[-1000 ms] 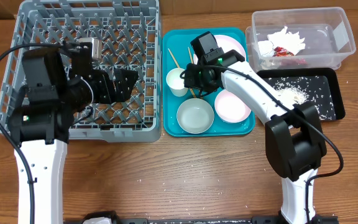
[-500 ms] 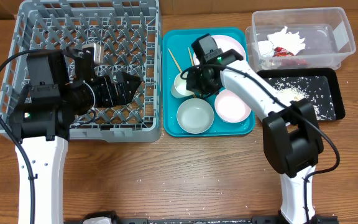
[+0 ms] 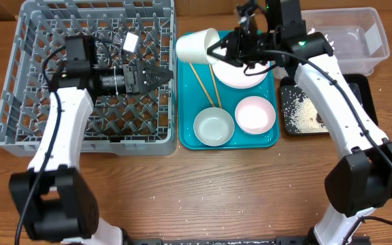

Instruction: Sort waste into correct bins and load items into the dishwasher

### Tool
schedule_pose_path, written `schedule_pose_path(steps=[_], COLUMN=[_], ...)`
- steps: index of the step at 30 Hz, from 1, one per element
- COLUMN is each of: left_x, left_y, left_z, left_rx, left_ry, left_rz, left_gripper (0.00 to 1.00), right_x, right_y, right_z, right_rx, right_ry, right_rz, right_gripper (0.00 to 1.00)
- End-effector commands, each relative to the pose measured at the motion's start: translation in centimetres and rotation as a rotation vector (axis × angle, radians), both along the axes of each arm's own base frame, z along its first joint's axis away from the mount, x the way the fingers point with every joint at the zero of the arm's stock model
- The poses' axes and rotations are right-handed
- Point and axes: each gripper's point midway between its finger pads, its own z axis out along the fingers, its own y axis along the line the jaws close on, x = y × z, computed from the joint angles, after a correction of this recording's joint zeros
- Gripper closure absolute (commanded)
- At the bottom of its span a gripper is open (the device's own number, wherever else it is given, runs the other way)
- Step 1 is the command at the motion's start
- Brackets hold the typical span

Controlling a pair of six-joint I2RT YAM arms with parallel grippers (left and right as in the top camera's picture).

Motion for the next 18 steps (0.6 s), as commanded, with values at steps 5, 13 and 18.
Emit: schedule_pose_path(steps=[5,13,18], left_x=[0.1,0.6,0.5], left_y=[0.1,0.1,0.0], left_z=[0.8,1.2,1.2], left_rx=[-0.136,-0.144,-0.145], left_ry=[0.154,0.230,0.229], left_rz=[-0.059,-0.057,-0.058], left_gripper=[0.00,0.00,0.04], right_x=[-3.2,-5.0,-3.7], right_y=[3.3,6.9,7.9], right_z=[-0.2,-2.1,-3.7], right_rx=[0.116,0.123,0.138], right_ry=[0.030,0.067,0.105], right_rz=[0.187,0.251,0.229], right_gripper=[0.96,0.96,0.96])
